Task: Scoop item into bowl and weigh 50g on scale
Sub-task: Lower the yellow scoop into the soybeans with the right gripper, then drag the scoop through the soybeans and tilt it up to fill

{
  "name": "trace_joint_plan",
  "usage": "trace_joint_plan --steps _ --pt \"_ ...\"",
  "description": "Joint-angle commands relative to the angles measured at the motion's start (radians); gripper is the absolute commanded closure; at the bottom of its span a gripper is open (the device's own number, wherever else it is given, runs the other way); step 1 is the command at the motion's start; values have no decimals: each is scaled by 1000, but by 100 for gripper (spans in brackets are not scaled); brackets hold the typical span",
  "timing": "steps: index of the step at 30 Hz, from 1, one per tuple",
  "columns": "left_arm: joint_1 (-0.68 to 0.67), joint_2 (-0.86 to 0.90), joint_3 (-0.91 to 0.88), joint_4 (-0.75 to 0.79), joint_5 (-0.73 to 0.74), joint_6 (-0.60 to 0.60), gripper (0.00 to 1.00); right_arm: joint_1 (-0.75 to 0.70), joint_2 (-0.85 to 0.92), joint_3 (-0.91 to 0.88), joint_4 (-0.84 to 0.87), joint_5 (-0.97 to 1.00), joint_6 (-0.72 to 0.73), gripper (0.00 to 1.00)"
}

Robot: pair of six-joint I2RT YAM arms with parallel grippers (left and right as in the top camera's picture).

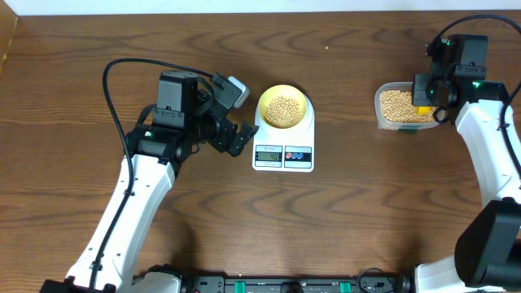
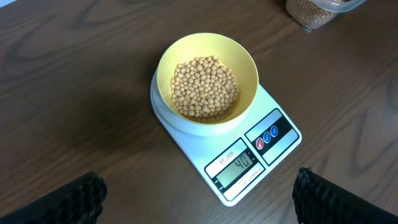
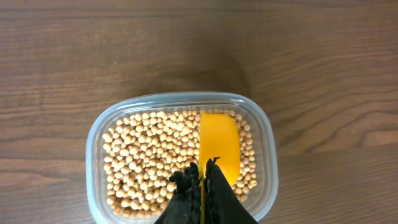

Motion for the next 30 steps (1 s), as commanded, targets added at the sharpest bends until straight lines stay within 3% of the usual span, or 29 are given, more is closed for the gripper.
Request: trace_joint_plan --steps 1,14,21,30 --pt "-1 -14 6 1 9 17 2 -4 3 1 -23 -55 8 99" --pt "-1 -14 6 1 9 17 2 -4 5 1 -79 -275 3 99" --pt "-1 -14 6 1 9 17 2 -8 5 1 -76 -300 -6 99" --pt "-1 -14 6 1 9 17 2 -80 5 1 -77 -415 -15 99"
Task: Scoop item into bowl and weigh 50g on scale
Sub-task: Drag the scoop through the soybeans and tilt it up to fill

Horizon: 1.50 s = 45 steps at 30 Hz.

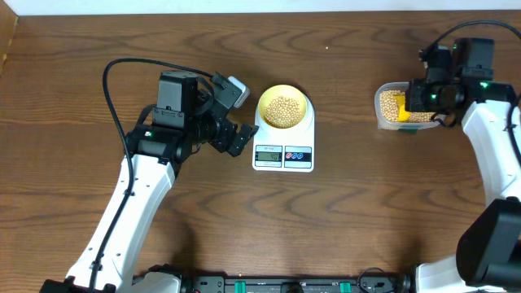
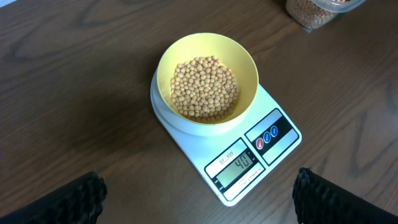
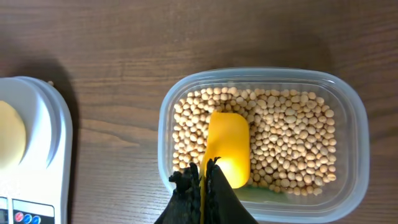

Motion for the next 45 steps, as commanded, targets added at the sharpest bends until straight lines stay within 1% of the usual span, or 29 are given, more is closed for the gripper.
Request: trace_joint_plan --steps 1,8,15,21,35,45 --pt "-2 -14 6 1 9 17 3 -39 5 1 -2 -108 -12 99" --pt "-2 -14 6 1 9 17 2 -89 5 1 -2 -223 -11 99" --pt "-2 -14 6 1 9 17 2 -134 5 1 -3 -252 -11 99" --pt "-2 -14 6 1 9 17 2 -189 5 1 -1 -387 -11 99" --pt "-2 -14 6 1 9 17 2 -314 5 1 13 -589 -8 99" --pt "-2 -14 6 1 10 17 2 -378 5 1 44 -739 -8 99"
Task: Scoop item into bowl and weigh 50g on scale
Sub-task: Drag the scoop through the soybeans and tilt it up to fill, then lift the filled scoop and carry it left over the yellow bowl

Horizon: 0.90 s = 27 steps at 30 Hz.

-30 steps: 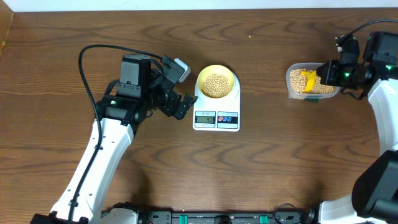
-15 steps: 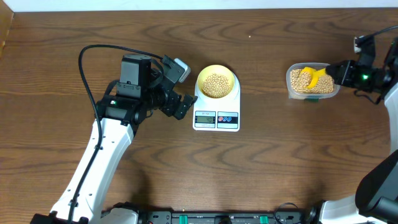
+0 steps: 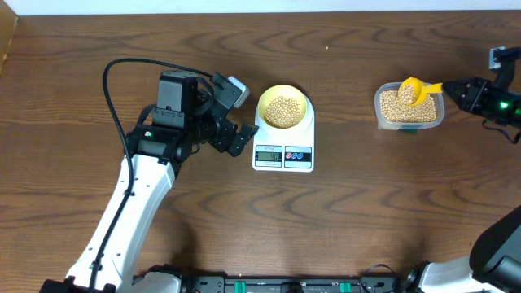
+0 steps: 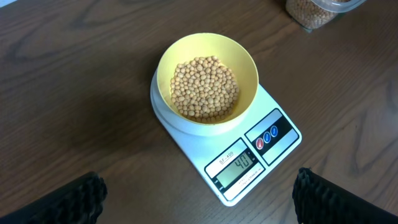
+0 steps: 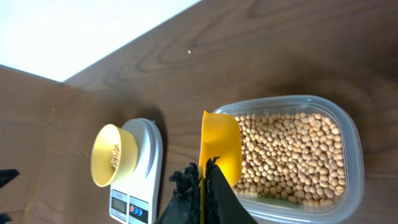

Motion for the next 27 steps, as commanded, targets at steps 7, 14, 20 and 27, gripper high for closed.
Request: trace_joint_plan --steps 7,14,20,27 --pt "-2 -14 6 1 9 17 2 -23 3 1 44 -174 -5 99" --pt "-2 -14 6 1 9 17 2 -23 3 1 101 -192 105 99" --pt "-2 -14 6 1 9 17 2 -22 3 1 188 -269 223 99" --pt "-2 -14 6 1 9 17 2 -21 3 1 294 -329 331 99"
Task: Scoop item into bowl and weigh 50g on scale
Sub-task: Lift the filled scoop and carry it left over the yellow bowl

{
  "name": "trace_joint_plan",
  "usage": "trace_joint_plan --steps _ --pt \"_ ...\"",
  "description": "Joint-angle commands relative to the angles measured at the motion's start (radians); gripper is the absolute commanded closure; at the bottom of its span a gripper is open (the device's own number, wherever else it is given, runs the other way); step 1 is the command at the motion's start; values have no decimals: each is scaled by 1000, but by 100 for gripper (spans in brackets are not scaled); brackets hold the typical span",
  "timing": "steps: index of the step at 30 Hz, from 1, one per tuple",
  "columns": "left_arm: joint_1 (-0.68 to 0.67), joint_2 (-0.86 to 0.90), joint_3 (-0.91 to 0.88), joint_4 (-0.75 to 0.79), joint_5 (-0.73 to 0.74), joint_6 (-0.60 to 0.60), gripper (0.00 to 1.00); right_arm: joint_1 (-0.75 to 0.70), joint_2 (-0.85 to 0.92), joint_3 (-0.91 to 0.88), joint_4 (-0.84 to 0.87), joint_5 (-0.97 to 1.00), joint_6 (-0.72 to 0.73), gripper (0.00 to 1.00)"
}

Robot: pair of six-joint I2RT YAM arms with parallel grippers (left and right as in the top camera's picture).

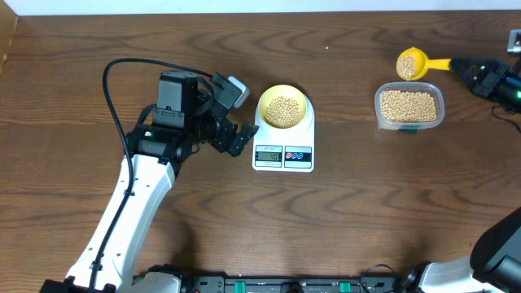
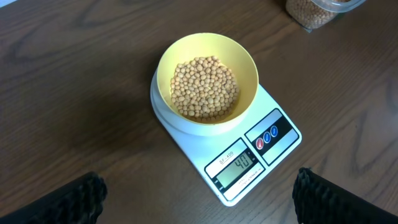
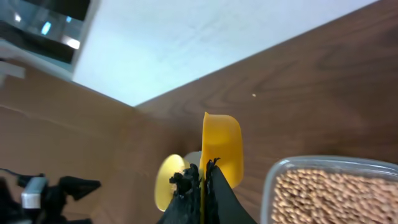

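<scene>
A yellow bowl of beans stands on the white scale; its display reads 40. My right gripper is shut on the handle of a yellow scoop that carries beans, raised behind the clear bean tub. In the right wrist view the scoop hangs ahead of the fingers, with the bowl far beyond. My left gripper stands open just left of the scale, nothing between its fingers.
The tub is still well filled with beans. A black cable loops behind the left arm. The table's back edge runs close behind the scoop.
My right gripper has lifted the loaded scoop from just over the tub's left part to a spot behind the tub. The left arm, bowl and the reading of 40 are unchanged.
The scoop first lay in the tub's right part among the beans, then in its left part. Then it was up over the tub with beans in it, and now it is higher, behind the tub. The scale has shown 40 throughout.
</scene>
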Motion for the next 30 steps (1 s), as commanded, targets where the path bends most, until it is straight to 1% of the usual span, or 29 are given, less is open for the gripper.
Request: trace_joint_plan --steps 1,8,15,30 --pt "-2 -14 6 1 10 17 2 -1 3 1 24 -61 88 99" --pt "-2 -14 6 1 10 17 3 13 3 1 46 -61 117 99" --pt "-2 -14 6 1 10 17 2 63 3 1 52 -27 127 99" --pt "-2 -14 6 1 10 17 2 246 3 1 67 23 135 99"
